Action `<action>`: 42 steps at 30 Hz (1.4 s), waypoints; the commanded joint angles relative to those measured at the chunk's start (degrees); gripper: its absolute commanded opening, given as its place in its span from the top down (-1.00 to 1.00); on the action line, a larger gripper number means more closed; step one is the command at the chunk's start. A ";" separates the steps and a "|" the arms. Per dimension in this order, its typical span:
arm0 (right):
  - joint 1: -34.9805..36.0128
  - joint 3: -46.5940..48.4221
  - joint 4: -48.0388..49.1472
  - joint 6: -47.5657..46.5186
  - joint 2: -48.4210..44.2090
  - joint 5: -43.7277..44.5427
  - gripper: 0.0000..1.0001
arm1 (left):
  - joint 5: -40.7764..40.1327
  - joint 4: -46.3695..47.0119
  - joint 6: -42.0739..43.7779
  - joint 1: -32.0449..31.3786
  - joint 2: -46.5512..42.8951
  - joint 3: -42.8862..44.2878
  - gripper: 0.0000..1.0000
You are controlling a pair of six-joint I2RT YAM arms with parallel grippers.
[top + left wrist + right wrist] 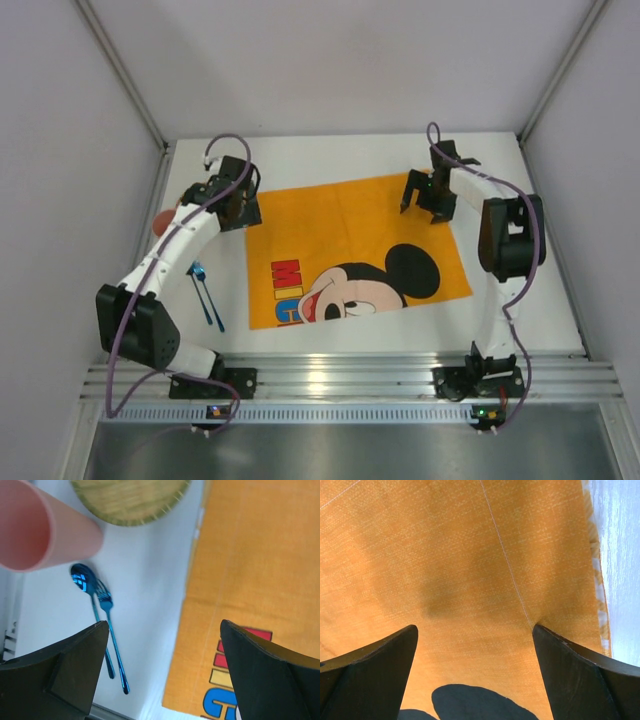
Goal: Set the dinner table for one person
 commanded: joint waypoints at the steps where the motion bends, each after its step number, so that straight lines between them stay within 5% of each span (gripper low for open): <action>1: -0.26 -0.39 -2.30 -1.71 3.96 1.94 -0.99 | -8.63 -3.97 -0.80 4.20 -0.27 5.56 -0.97; 9: 1.06 -13.37 -1.07 5.67 -3.33 2.12 -1.00 | 0.25 -1.33 1.67 21.08 -2.56 4.51 -0.97; 24: 2.82 -22.63 -3.70 5.77 -12.55 3.78 -1.00 | 0.16 4.02 2.99 29.87 -3.35 0.65 -0.97; 37: 3.00 -20.25 -13.02 2.52 -33.64 1.15 -0.99 | 7.45 17.90 1.23 38.67 -0.45 -7.00 -0.97; 42: 2.91 -20.60 -16.27 0.76 -37.26 1.67 -0.99 | 11.32 27.13 0.53 39.11 0.16 -12.54 -0.77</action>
